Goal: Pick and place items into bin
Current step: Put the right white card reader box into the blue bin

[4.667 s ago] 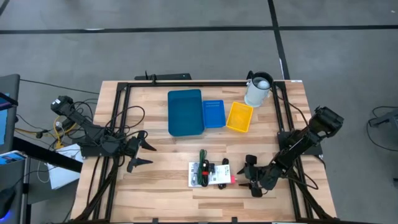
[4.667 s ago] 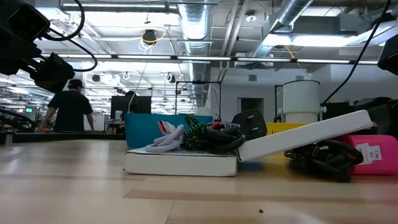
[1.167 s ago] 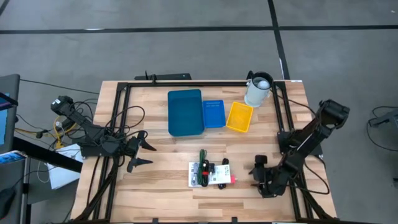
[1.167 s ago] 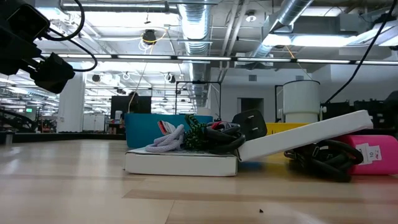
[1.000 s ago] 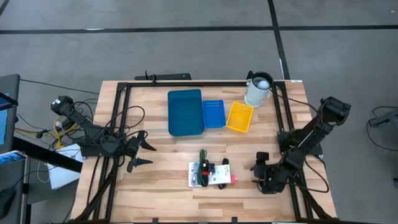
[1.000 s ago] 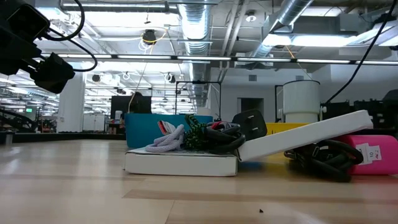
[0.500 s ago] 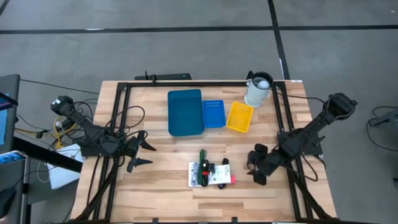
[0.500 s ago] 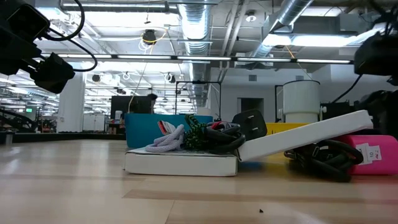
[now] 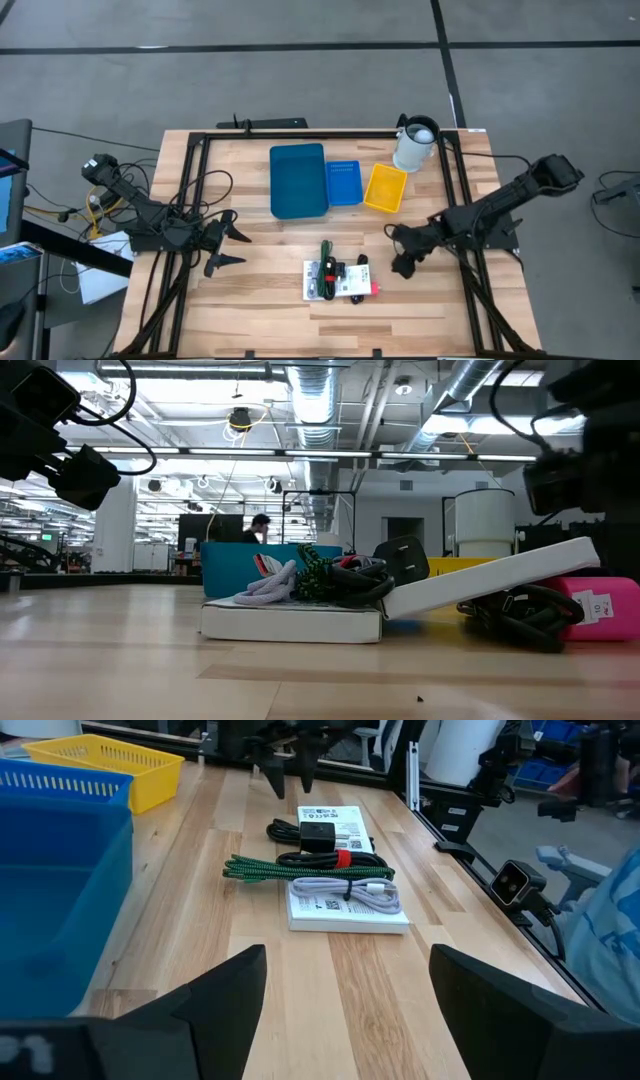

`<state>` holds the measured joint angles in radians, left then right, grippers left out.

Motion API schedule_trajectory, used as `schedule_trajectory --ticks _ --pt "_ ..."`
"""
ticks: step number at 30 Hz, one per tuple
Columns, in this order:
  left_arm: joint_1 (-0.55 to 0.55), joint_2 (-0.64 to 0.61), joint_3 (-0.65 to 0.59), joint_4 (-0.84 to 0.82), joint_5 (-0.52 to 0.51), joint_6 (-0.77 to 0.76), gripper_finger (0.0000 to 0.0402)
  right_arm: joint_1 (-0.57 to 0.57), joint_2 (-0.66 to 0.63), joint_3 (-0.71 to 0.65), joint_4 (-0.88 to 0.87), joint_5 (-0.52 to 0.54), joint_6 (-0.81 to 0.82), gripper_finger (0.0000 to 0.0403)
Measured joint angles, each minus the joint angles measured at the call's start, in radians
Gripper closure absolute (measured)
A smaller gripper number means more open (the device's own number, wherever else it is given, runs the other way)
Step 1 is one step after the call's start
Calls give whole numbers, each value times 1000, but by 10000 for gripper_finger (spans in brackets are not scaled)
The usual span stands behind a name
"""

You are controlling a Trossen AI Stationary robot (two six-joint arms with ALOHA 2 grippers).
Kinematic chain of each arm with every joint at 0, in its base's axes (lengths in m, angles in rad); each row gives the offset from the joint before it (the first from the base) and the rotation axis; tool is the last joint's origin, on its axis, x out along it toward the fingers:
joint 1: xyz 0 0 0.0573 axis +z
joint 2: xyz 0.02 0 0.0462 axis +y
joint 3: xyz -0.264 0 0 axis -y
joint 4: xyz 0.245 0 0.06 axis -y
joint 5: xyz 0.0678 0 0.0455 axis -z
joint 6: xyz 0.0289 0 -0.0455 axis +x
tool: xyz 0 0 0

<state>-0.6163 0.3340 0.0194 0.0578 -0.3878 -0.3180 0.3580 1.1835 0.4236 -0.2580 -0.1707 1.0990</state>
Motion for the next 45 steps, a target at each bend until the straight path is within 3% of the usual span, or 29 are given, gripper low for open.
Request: schedule_trajectory --ticks 12,28,45 --pt "0 0 0 0 0 0 132 -62 0 2 241 -26 135 163" --pt "0 0 0 0 0 0 132 -57 0 2 251 45 158 163" --pt "0 0 0 0 0 0 132 -51 165 1 429 7 204 163"
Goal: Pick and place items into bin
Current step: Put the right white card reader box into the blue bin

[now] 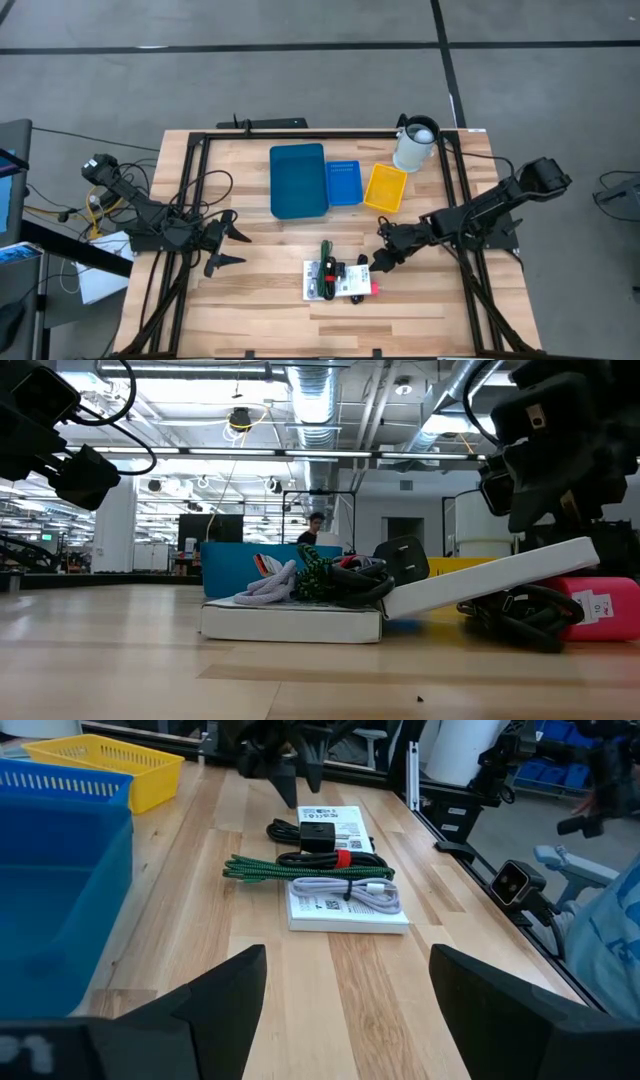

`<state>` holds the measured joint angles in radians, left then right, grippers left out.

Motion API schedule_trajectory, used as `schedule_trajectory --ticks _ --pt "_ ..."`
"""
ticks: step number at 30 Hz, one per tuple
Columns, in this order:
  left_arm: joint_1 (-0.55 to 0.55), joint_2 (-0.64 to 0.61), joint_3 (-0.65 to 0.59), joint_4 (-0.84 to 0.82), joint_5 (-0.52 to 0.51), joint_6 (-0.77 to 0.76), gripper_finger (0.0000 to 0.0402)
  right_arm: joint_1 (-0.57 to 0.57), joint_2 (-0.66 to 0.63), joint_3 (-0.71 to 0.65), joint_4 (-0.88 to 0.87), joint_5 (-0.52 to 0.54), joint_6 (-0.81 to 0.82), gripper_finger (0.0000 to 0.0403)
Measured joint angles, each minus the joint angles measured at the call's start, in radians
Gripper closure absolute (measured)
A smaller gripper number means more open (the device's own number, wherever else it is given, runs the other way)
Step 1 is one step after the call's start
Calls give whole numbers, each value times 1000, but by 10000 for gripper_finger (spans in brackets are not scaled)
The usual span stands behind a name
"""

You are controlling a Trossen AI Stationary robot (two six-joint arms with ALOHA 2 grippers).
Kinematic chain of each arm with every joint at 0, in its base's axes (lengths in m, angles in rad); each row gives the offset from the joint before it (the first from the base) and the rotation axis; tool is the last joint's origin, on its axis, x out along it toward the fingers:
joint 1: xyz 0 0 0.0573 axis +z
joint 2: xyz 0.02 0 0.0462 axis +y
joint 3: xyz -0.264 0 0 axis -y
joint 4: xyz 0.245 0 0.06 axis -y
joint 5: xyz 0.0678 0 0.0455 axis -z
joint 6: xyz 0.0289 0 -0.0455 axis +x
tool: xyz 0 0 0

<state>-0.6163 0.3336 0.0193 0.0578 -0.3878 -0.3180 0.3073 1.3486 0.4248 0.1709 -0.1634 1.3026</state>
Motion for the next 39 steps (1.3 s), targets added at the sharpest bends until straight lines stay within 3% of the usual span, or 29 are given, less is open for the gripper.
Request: schedule_trajectory --ticks 39 --pt "0 0 0 0 0 0 132 1 0 0 6 31 -2 163"
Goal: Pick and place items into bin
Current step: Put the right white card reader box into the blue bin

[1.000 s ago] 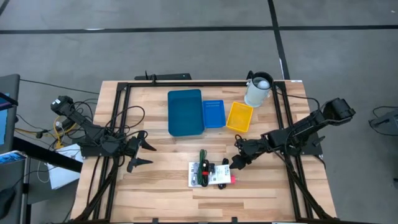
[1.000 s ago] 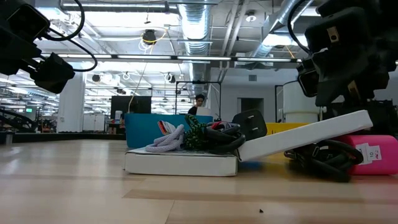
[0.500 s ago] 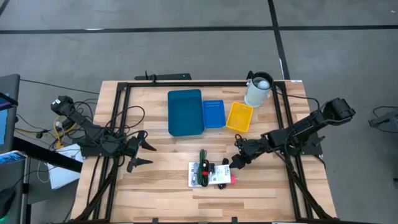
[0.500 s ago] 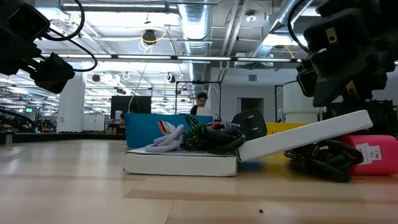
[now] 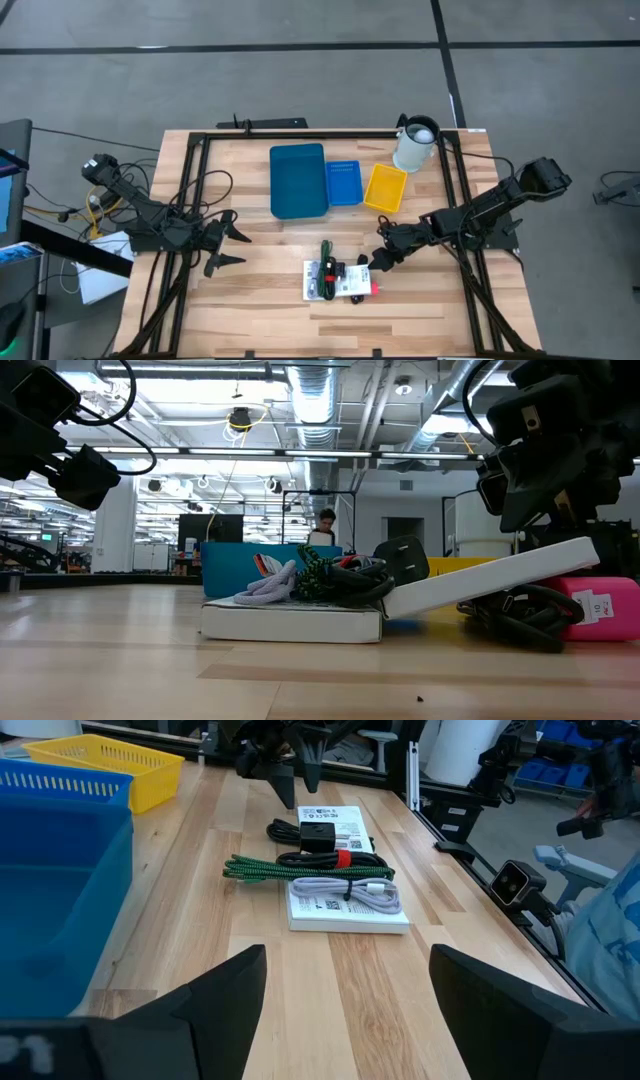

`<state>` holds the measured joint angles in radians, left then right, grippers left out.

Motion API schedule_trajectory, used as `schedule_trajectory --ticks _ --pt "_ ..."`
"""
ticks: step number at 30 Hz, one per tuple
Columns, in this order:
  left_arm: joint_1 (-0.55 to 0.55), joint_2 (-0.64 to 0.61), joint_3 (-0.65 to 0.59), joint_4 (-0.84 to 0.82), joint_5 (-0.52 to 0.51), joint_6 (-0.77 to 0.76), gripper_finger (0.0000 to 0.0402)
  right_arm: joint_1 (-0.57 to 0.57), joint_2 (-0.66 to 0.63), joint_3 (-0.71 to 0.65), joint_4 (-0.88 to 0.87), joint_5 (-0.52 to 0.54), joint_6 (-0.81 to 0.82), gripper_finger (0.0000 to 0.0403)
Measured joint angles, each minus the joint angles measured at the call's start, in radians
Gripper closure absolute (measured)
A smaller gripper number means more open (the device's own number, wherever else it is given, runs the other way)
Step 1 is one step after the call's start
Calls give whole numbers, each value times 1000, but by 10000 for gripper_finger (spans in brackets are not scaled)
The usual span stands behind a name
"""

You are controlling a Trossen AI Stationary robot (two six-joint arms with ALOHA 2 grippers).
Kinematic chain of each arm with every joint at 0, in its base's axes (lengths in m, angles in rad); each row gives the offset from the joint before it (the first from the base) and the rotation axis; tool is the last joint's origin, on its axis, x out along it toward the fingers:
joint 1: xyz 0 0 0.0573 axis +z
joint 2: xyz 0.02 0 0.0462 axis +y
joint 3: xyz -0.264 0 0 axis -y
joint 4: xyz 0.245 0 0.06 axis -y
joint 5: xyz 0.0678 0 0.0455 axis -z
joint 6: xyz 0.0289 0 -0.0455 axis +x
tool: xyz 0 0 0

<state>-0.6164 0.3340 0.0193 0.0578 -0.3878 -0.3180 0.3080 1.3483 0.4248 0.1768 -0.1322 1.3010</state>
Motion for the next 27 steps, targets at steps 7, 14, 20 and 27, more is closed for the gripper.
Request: schedule_trajectory --ticks 7,14,20,27 --pt "0 0 0 0 0 0 132 22 5 0 4 18 0 163" --pt "0 0 0 0 0 0 132 52 115 0 127 17 17 163" --pt "0 0 0 0 0 0 132 45 167 0 206 -19 16 163" --pt "0 0 0 0 0 0 132 43 170 0 222 -23 0 163"
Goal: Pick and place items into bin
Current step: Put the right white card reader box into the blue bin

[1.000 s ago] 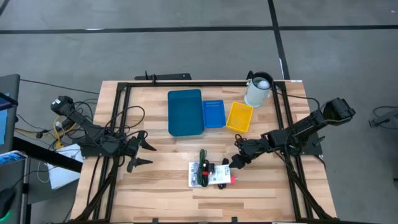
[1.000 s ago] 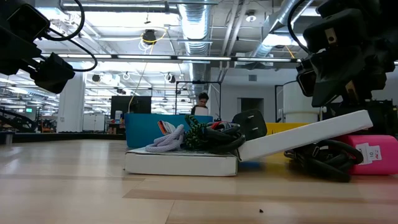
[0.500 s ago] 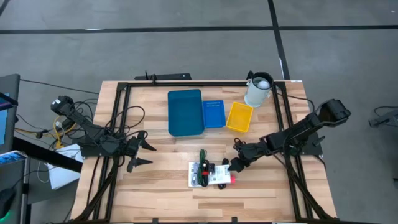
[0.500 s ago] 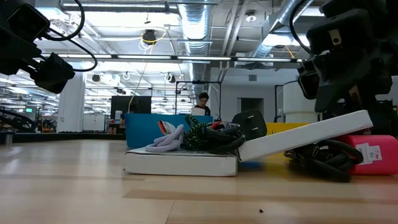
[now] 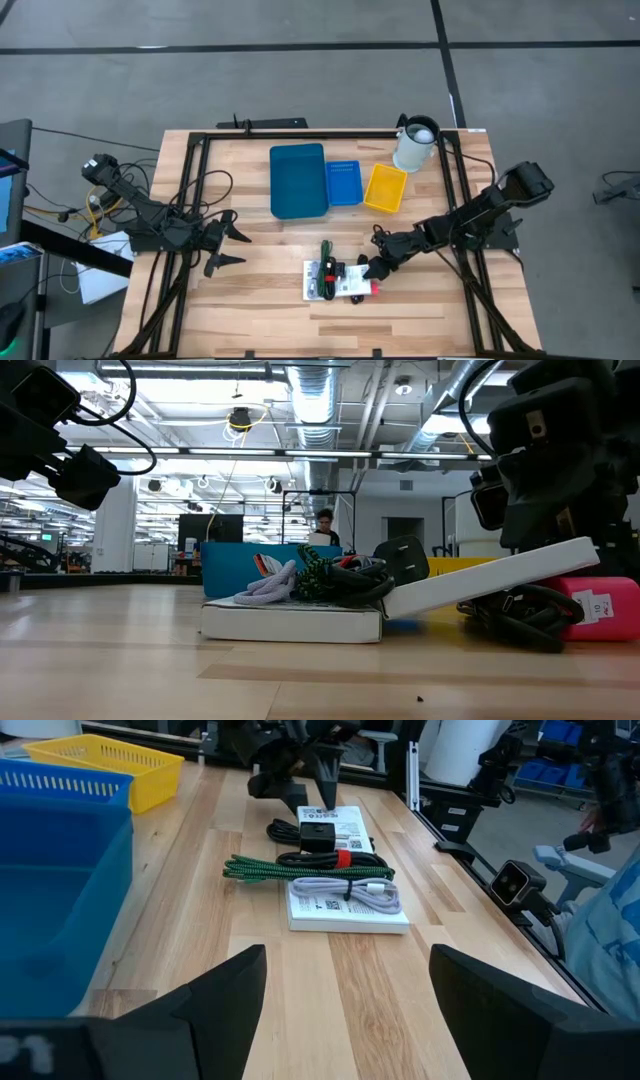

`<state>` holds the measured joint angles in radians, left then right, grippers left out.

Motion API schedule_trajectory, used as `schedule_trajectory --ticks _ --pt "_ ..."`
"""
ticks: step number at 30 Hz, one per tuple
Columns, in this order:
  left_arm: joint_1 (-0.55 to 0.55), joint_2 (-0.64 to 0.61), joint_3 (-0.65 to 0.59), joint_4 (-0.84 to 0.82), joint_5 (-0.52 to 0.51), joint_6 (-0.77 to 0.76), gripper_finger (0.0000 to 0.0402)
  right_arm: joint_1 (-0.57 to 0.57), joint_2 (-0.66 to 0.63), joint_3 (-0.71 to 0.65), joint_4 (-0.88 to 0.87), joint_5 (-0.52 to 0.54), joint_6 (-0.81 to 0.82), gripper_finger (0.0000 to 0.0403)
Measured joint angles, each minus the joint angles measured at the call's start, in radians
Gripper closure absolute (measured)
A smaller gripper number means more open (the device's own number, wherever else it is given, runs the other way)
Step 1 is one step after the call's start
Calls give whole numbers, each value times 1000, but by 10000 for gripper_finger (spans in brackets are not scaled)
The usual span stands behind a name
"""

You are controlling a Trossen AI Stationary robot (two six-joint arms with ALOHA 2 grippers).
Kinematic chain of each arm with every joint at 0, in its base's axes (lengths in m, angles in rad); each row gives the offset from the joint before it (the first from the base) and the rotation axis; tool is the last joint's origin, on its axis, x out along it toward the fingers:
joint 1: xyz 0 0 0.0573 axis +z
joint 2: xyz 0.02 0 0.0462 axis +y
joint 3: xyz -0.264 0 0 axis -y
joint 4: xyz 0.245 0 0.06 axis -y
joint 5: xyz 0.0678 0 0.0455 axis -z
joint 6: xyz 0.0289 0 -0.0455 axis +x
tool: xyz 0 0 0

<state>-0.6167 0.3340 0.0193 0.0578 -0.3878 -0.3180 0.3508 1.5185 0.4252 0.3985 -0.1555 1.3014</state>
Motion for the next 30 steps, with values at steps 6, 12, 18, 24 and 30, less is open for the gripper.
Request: schedule_trajectory --ticks 6,12,18,24,30 --pt "0 0 0 0 0 0 132 -1 0 0 1 0 -9 163" --pt "0 0 0 0 0 0 132 -13 0 0 8 -1 -26 163" --pt "0 0 0 0 0 0 132 -13 0 0 8 -3 -26 163" --pt "0 0 0 0 0 0 132 -13 0 0 23 -3 -26 163" --pt "0 0 0 0 0 0 132 -13 0 0 29 -2 -26 163"
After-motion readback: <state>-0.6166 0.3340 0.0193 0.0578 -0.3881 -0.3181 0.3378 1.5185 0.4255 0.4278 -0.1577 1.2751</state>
